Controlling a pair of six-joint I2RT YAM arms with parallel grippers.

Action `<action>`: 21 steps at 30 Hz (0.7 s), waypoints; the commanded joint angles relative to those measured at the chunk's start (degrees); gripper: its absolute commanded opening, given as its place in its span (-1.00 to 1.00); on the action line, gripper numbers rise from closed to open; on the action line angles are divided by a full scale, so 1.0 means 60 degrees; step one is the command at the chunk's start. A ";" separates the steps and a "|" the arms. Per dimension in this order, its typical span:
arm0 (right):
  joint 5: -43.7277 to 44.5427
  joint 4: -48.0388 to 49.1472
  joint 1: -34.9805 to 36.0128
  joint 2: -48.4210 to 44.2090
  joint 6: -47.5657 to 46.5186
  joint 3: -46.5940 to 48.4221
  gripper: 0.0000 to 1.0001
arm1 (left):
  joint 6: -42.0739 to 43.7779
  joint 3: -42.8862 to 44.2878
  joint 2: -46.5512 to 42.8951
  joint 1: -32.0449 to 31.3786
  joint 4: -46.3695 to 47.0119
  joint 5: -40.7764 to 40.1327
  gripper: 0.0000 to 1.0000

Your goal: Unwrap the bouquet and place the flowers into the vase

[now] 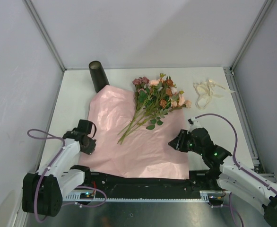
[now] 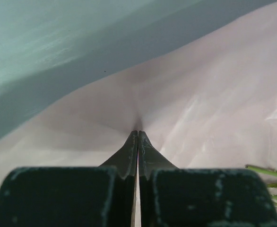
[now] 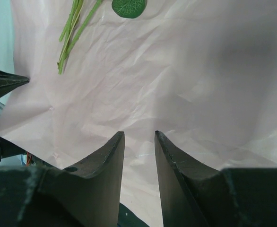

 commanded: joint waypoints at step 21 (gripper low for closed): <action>0.0393 -0.0048 -0.0027 -0.0528 -0.0708 0.0553 -0.15 | 0.6352 0.4486 -0.0372 0.0390 0.1276 0.2357 0.40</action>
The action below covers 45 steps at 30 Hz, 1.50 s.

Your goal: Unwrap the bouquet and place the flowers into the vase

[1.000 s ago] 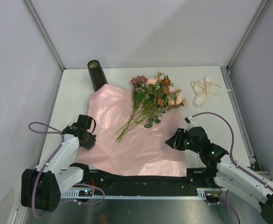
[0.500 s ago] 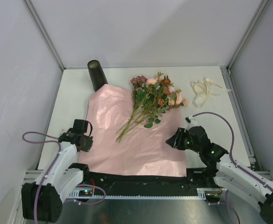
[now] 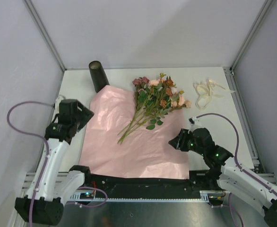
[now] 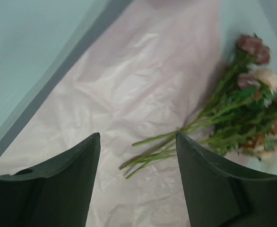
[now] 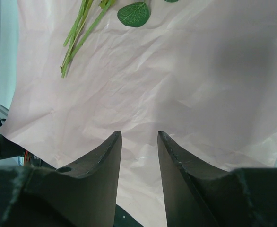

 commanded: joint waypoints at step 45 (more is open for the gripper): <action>0.1964 -0.2639 0.0219 -0.3201 -0.1199 0.1530 0.60 | 0.8216 0.6504 1.0593 -0.5229 0.1436 0.0902 -0.05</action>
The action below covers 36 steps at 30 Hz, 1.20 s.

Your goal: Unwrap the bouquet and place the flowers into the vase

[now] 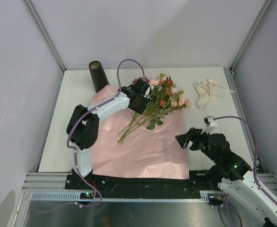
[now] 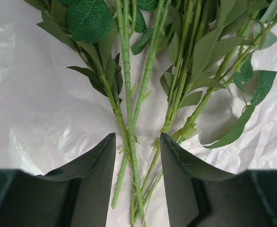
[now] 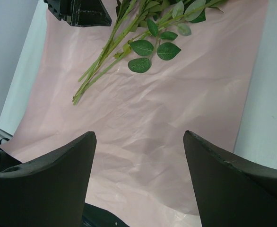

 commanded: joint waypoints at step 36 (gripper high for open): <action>0.0325 -0.0119 0.0078 0.0210 0.0083 0.0372 0.61 | 0.0363 0.0554 0.0928 0.0039 0.0184 -0.1536 -0.97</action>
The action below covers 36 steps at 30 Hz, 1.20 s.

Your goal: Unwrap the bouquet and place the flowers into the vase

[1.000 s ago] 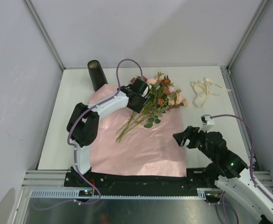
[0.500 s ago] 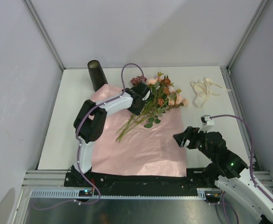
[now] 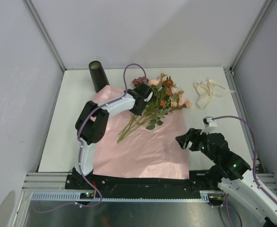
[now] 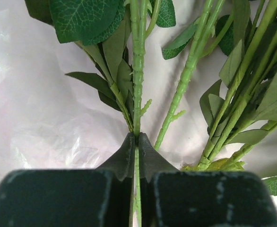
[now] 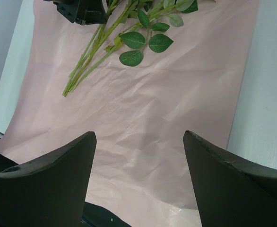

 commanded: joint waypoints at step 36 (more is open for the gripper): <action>-0.0028 0.0442 0.0049 0.0085 0.0187 0.0295 0.61 | -0.2007 -0.1566 -0.1809 0.0974 0.0015 -0.0277 -0.26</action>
